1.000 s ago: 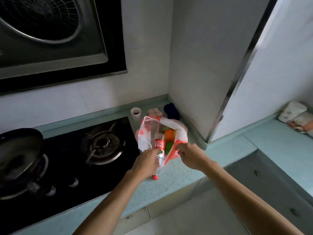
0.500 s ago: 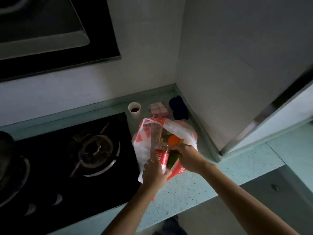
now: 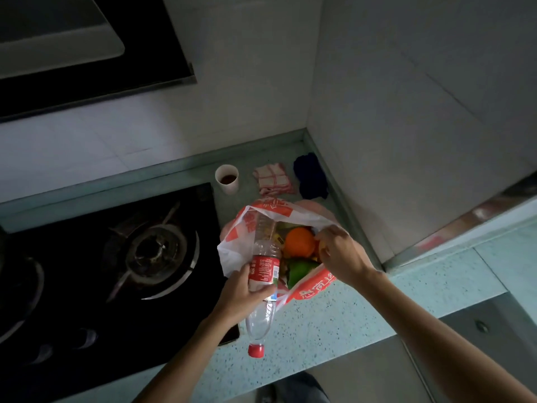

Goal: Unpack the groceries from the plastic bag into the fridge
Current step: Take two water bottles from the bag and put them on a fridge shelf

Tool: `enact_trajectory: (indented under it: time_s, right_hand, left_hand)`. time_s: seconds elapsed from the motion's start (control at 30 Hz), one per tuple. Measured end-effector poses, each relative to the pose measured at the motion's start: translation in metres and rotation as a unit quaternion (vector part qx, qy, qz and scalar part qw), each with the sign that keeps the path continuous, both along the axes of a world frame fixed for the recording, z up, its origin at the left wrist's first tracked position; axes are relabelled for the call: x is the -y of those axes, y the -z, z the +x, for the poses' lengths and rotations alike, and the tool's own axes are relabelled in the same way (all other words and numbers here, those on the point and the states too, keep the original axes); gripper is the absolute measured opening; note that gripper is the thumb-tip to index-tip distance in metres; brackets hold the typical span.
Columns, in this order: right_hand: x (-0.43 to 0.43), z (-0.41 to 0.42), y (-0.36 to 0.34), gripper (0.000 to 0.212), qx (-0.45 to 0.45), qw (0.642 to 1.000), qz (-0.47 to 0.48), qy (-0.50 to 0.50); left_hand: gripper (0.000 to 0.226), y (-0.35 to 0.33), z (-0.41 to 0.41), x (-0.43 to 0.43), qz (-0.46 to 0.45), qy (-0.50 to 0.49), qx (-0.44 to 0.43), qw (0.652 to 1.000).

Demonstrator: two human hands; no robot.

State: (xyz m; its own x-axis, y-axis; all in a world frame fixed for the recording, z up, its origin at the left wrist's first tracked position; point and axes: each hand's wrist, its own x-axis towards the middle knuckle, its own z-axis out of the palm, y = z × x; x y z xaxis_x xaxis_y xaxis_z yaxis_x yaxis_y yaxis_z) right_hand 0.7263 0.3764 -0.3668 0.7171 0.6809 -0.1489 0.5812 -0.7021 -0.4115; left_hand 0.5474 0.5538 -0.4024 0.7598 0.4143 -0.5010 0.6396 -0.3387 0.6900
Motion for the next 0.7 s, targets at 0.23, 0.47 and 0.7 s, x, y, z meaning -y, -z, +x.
enact_trajectory:
  time_s: [0.23, 0.47, 0.7]
  right_hand:
    - [0.006, -0.009, 0.003, 0.030, 0.001, 1.000, -0.001, -0.002]
    - [0.005, -0.031, -0.008, 0.041, -0.034, 0.994, 0.054, -0.089]
    - [-0.007, -0.092, -0.031, 0.062, -0.171, 0.969, 0.109, -0.142]
  left_hand:
    - [0.065, -0.012, -0.004, 0.001, -0.132, -0.111, -0.030, 0.985]
    - [0.054, -0.039, -0.007, -0.001, -0.398, -0.227, -0.003, 0.889]
    - [0.070, -0.057, -0.035, 0.007, -0.368, -0.146, -0.035, 0.918]
